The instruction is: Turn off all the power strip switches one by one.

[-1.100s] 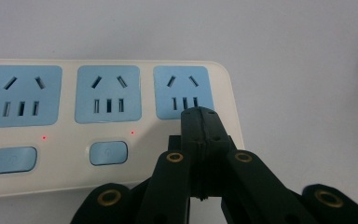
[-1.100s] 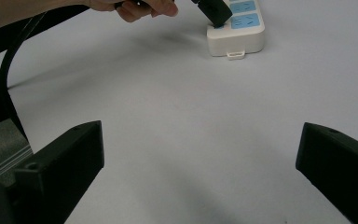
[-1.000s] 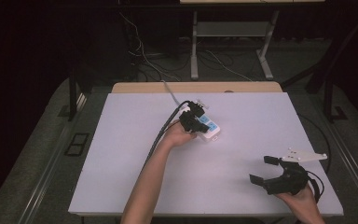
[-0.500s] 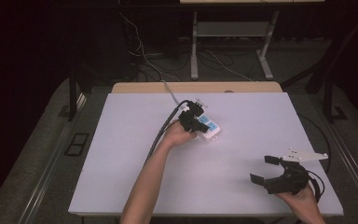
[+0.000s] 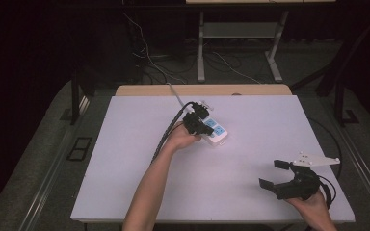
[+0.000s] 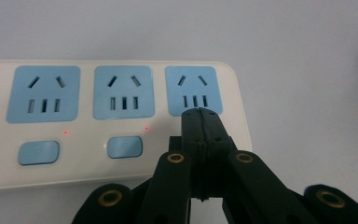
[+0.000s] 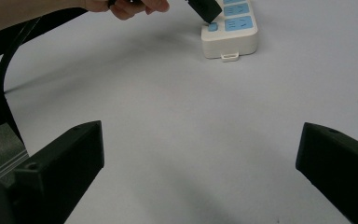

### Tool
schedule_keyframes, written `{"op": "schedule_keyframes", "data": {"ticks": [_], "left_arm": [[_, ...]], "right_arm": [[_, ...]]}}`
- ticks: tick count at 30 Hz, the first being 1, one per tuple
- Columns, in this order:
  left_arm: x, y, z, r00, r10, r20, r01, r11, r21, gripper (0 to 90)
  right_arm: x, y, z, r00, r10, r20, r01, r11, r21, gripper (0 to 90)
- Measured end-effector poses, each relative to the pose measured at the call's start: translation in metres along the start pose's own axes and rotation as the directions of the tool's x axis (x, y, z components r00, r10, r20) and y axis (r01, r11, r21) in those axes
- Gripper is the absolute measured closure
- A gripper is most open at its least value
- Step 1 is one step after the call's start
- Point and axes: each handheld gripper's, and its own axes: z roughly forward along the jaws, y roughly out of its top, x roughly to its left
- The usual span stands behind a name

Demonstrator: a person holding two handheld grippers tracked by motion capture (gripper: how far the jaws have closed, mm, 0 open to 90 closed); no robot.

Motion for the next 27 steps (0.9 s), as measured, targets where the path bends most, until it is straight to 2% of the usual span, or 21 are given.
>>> {"op": "schedule_keyframes", "data": {"ticks": [5,20,27], "left_arm": [[0.004,0.001,-0.009,0.9999,-0.003,0.014,0.004,0.9996,-0.027,89.4],[0.012,0.009,-0.035,0.9997,-0.002,-0.026,0.0,0.9971,-0.076,89.4],[0.017,0.016,-0.044,0.9988,0.006,-0.048,-0.01,0.9966,-0.082,89.3]], "right_arm": [[0.0,0.0,0.001,1.0,0.002,-0.002,-0.002,1.0,0.001,0.8],[0.0,0.0,0.001,1.0,-0.001,-0.001,0.001,1.0,0.003,0.8],[0.0,0.0,0.001,1.0,0.002,0.0,-0.002,1.0,0.004,0.8]]}}
